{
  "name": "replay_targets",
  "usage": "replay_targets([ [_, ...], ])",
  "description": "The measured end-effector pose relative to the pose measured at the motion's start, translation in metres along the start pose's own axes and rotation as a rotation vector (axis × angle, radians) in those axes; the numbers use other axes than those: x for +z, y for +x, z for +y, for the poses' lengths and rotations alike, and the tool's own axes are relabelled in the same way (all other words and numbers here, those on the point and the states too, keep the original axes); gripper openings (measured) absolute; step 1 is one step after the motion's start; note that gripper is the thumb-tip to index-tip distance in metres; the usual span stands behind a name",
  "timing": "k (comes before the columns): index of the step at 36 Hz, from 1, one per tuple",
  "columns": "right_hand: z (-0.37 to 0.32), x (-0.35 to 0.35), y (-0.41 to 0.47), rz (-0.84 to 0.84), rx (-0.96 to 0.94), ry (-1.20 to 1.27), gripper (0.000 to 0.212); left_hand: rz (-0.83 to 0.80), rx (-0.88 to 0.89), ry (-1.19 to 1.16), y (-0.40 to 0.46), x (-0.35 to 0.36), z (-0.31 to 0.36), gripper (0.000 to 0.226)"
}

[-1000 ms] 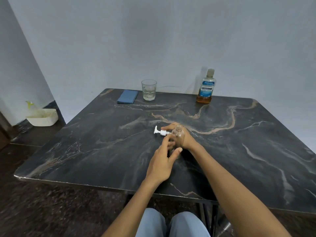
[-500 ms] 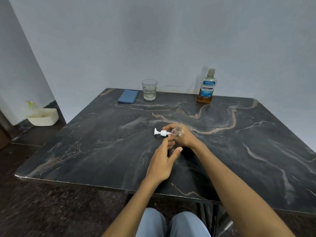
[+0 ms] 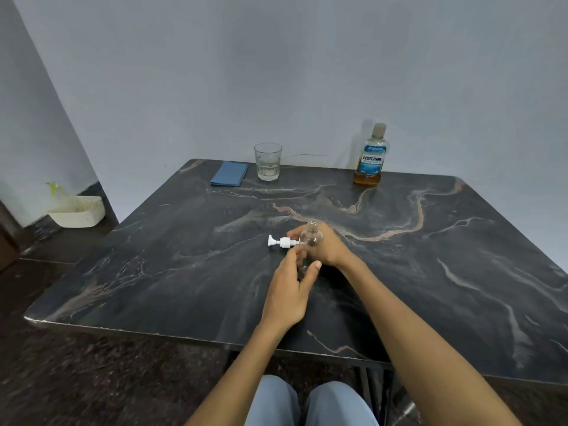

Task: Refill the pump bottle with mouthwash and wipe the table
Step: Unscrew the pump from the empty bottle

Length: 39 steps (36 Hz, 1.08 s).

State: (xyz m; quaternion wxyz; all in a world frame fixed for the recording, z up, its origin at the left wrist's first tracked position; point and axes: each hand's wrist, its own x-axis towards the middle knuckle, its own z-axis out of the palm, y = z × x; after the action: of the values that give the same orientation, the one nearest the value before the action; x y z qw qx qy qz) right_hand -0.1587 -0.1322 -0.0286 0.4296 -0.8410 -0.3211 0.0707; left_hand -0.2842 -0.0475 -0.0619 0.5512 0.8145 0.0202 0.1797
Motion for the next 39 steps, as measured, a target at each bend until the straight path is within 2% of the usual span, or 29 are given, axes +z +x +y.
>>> replay_targets([
  [14, 0.004, -0.001, -0.004, 0.053, -0.015, 0.062, 0.020, 0.012, -0.002, -0.020, 0.001, 0.000, -0.003, 0.042],
  [17, 0.002, -0.005, -0.009, 0.061, -0.018, 0.098, 0.012, 0.020, 0.009, -0.013, 0.001, 0.000, -0.003, 0.041],
  [19, 0.001, -0.009, -0.015, 0.073, -0.032, 0.093, 0.025, 0.027, 0.010, -0.007, 0.002, 0.000, -0.003, 0.046],
  [24, 0.006, -0.028, -0.031, 0.148, -0.002, 0.043, 0.038, 0.049, -0.005, 0.016, 0.002, -0.001, -0.002, 0.065],
  [26, 0.007, -0.037, -0.041, 0.186, 0.026, 0.033, 0.043, 0.092, -0.007, 0.002, 0.000, -0.001, 0.001, 0.072],
  [30, 0.009, -0.059, -0.064, 0.263, 0.062, 0.034, 0.044, 0.286, 0.046, 0.056, -0.010, -0.006, 0.013, 0.082],
  [33, 0.009, -0.076, -0.086, 0.320, 0.078, 0.057, 0.045, 0.382, 0.132, 0.132, -0.022, -0.008, 0.024, 0.079],
  [39, 0.006, -0.108, -0.124, 0.394, 0.067, 0.059, 0.045, 0.402, 0.291, 0.251, -0.051, 0.005, 0.049, 0.072],
])
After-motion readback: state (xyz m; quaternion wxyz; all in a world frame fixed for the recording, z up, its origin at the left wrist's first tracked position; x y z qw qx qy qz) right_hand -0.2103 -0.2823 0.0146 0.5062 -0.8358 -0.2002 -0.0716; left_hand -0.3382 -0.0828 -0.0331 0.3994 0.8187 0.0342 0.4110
